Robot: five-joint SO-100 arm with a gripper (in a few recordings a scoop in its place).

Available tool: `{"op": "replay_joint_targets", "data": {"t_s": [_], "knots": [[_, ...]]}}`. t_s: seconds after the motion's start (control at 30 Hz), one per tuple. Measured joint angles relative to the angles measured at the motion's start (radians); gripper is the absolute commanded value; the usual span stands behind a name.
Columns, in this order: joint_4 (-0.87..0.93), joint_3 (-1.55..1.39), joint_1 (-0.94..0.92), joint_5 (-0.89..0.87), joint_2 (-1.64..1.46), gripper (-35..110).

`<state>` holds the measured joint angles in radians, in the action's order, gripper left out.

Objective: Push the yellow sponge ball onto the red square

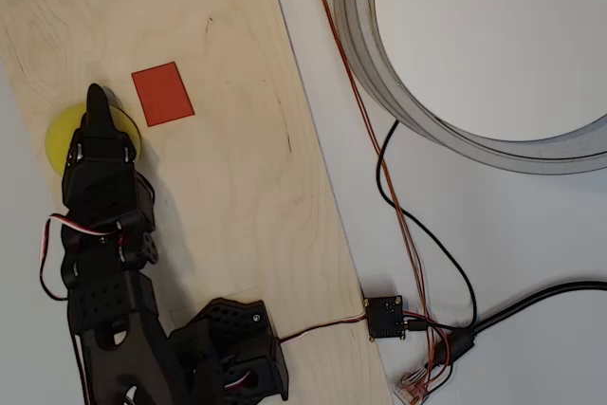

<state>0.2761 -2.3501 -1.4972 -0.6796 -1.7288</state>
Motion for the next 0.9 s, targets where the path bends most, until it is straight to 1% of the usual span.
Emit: {"op": "replay_joint_targets", "data": {"t_s": [0.3,0.47,0.57,0.9], "knots": [[0.078,0.089,-0.037,0.044,0.006,16],[0.173,0.146,-0.044,0.04,0.005,17],[0.215,0.135,-0.032,0.0,-0.018,18],[0.242,-0.06,0.103,-0.17,-0.227,19]]}}
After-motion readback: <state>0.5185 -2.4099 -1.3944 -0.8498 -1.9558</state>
